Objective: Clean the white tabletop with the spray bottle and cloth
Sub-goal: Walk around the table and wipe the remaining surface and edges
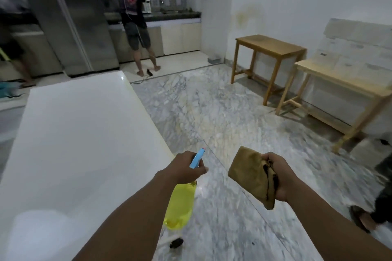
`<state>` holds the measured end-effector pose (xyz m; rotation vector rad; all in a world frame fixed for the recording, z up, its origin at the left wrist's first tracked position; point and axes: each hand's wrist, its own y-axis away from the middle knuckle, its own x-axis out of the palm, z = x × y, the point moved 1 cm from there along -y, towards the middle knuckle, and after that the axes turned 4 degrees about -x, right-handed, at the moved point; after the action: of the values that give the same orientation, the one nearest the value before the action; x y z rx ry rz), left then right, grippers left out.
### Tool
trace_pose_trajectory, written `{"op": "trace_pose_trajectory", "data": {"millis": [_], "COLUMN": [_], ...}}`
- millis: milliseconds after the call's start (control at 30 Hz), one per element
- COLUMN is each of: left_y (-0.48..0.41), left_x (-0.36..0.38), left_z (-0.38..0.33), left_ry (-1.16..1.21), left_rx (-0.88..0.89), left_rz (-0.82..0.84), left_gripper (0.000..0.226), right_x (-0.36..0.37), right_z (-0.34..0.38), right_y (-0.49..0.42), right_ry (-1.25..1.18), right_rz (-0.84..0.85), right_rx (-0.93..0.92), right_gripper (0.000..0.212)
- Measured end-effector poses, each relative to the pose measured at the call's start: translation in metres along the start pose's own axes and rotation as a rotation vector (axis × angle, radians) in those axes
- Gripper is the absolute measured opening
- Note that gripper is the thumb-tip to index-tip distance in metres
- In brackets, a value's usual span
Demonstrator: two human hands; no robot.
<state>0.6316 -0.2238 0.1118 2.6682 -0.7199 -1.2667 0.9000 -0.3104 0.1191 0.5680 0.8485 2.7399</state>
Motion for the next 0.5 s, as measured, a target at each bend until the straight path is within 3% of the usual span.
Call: {"op": "trace_pose_trajectory", "data": {"millis": [500], "left_y": [-0.186], "left_x": [-0.095], "left_z": [0.001], "left_ry": [0.080], "left_rx": [-0.273], "left_rz": [-0.304], "left_gripper": [0.018], "right_x": [0.075], "right_z": [0.185], "right_y": [-0.243], "right_ry": [0.305], "right_rz": [0.310], "right_rx": [0.056], "right_gripper": [0.030]}}
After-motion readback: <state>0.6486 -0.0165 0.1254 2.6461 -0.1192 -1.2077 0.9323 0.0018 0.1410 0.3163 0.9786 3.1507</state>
